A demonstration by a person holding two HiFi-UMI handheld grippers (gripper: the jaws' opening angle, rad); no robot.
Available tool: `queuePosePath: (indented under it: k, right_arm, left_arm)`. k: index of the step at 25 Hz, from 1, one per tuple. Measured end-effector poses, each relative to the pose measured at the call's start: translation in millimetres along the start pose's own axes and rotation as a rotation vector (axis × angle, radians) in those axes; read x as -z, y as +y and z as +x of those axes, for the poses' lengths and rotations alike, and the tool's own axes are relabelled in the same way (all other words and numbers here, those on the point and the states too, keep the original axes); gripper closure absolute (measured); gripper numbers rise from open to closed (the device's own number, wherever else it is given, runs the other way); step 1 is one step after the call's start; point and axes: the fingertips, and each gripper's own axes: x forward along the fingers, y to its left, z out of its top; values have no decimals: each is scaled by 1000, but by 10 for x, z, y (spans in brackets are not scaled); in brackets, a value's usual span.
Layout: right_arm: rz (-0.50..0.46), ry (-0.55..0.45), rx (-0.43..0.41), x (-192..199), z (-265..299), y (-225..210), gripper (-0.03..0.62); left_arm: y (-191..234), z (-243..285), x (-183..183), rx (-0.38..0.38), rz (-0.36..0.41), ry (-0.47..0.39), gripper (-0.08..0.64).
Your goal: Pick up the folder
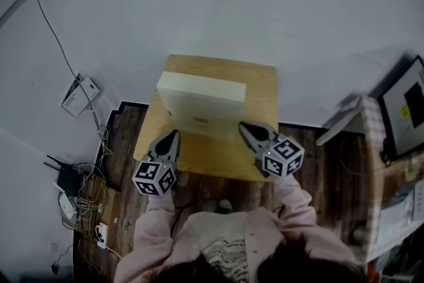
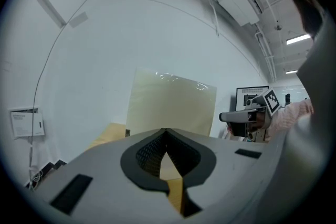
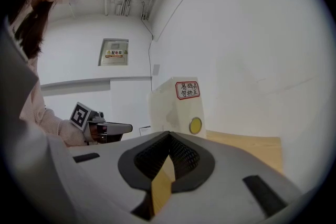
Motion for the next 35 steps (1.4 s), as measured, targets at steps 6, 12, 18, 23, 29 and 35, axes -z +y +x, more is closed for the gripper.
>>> queuePosePath:
  k: [6,12,18,23,29,35]
  right_arm:
    - [-23,22,48,50,-1,-139,576]
    - [-26,41,103,148,42,-240,507]
    - [-23,52,144,227,68,-330,463]
    - [-15,84,146,308,90,-367,414]
    - [-9,104,134,340,155,-430,368]
    - [23,113,97,348,229,-432,327]
  left_arm:
    - [170,96,-3,15,-16,-9,560]
    - [417,224,16,70,11,24,526]
    - [620,342,73,119,62,70,470]
    - [673,424,126,170,103,88,404]
    - [702,541,158,249,96,99,327]
    - [724,631,201,331,87,131,240]
